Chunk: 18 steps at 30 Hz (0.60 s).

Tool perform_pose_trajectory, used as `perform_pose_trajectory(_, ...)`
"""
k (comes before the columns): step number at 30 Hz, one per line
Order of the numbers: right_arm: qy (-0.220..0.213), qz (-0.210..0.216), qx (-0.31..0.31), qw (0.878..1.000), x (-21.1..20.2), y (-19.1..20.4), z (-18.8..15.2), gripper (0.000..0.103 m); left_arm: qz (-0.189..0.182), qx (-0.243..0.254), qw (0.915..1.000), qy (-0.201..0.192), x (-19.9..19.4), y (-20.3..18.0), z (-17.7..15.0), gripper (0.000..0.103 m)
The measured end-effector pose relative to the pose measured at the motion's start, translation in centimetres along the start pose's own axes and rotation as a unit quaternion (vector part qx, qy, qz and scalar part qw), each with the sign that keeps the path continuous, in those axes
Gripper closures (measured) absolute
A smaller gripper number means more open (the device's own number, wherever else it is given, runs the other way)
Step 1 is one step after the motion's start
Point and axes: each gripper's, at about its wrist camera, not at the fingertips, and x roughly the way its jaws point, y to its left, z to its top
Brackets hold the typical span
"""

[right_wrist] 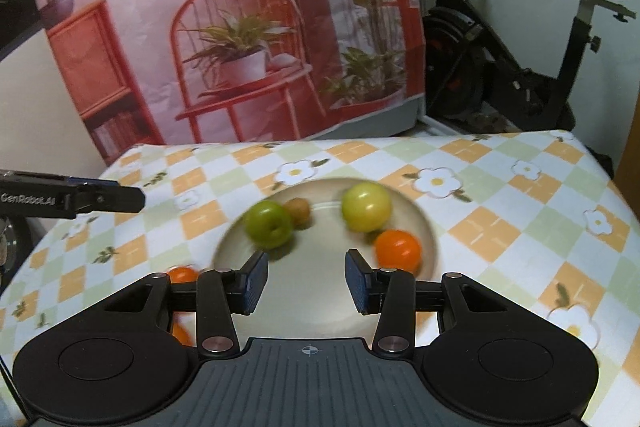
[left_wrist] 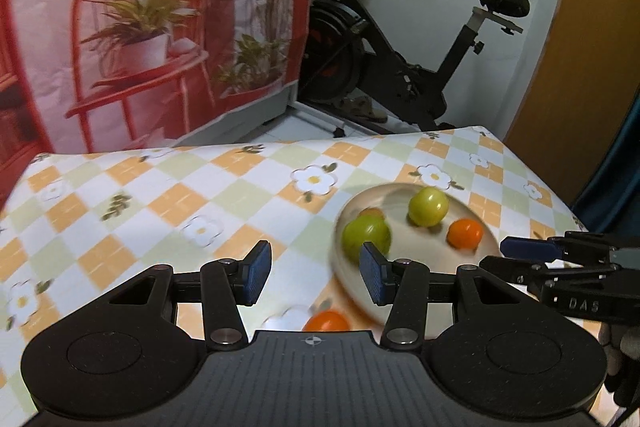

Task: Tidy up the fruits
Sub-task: 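Move both grippers back to the fruit pile beside the plate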

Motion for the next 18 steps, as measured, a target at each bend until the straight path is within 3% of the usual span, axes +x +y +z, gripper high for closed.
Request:
perform_pose_trajectory(8, 0.009, 0.031, 0.015, 0.999, -1.0, 2.7, -2.0, 0.063, 0.017, -0.032, 0.9993, -0.012, -4.0, 1.9, -3.0, 0.052)
perform_pose_trajectory(18, 0.029, 0.052, -0.002, 0.998, -1.9, 5.4, -4.4, 0.063, 0.024, -0.081, 0.9963, -0.015, -5.6, 2.6, -6.4, 0.052)
